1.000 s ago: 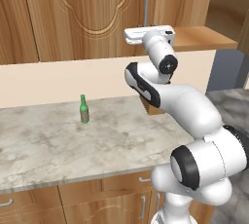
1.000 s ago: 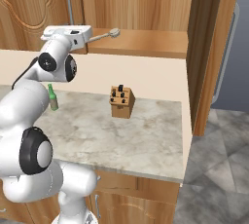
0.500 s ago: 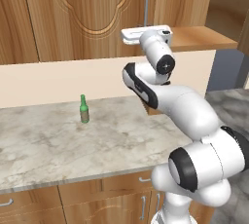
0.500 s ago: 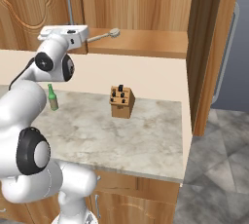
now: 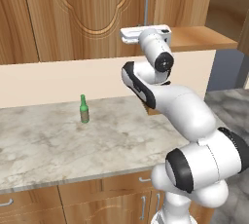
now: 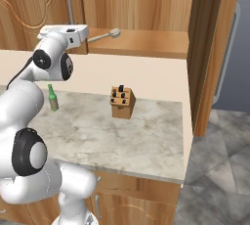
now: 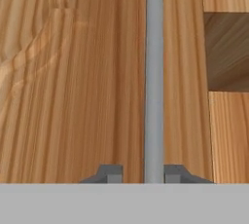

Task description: Pick the soap dispenser and dish brush from the cabinet and place them on the counter.

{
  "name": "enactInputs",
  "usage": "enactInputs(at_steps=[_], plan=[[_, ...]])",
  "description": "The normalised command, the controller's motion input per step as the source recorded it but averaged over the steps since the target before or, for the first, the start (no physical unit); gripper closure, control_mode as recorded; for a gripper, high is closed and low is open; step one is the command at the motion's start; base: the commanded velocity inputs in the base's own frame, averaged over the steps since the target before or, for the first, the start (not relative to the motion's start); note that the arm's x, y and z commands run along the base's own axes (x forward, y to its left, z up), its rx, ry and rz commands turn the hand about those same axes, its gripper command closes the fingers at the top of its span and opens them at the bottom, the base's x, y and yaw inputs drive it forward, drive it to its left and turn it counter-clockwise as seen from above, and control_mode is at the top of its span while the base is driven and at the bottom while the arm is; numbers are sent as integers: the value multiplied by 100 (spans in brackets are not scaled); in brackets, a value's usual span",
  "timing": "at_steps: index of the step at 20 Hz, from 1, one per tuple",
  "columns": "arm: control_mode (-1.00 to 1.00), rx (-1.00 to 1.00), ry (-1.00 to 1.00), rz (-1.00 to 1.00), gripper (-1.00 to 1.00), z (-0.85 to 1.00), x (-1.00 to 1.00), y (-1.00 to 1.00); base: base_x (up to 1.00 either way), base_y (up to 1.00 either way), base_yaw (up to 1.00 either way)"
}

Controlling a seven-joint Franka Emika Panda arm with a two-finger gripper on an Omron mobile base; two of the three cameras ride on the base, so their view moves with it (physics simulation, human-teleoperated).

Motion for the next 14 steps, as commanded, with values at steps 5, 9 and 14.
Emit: enactInputs(at_steps=[5, 9, 14], plan=[[-100, 0, 8, 0, 100, 0, 2, 5, 0, 0, 0], [-100, 0, 14, -1, 100, 1, -12, 0, 0, 0, 0], [-100, 0, 11, -3, 100, 0, -35, 1, 0, 0, 0]])
